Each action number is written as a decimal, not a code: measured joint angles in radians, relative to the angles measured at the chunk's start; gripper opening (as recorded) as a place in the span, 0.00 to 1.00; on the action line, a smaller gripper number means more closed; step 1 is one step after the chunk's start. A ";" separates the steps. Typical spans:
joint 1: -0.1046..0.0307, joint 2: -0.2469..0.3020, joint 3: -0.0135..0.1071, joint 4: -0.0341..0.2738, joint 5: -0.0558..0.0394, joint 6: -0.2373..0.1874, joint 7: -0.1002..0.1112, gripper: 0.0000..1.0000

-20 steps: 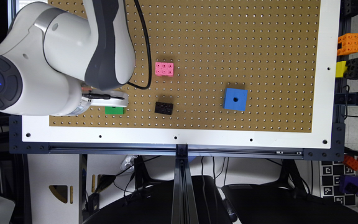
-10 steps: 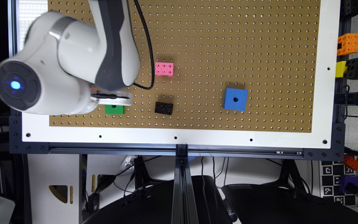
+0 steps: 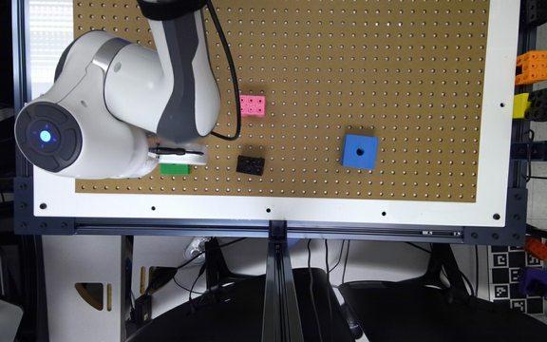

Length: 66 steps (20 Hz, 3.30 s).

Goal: Pick up green block.

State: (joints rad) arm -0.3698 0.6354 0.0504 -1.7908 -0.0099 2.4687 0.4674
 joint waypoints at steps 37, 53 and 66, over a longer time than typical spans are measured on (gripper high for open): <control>0.005 0.002 0.000 0.080 -0.0009 -0.086 0.000 0.00; 0.005 -0.137 0.000 0.080 -0.0009 -0.219 0.000 0.00; 0.005 -0.186 0.000 0.080 -0.0009 -0.257 0.000 0.00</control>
State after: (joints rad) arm -0.3644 0.4497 0.0502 -1.7103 -0.0108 2.2115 0.4679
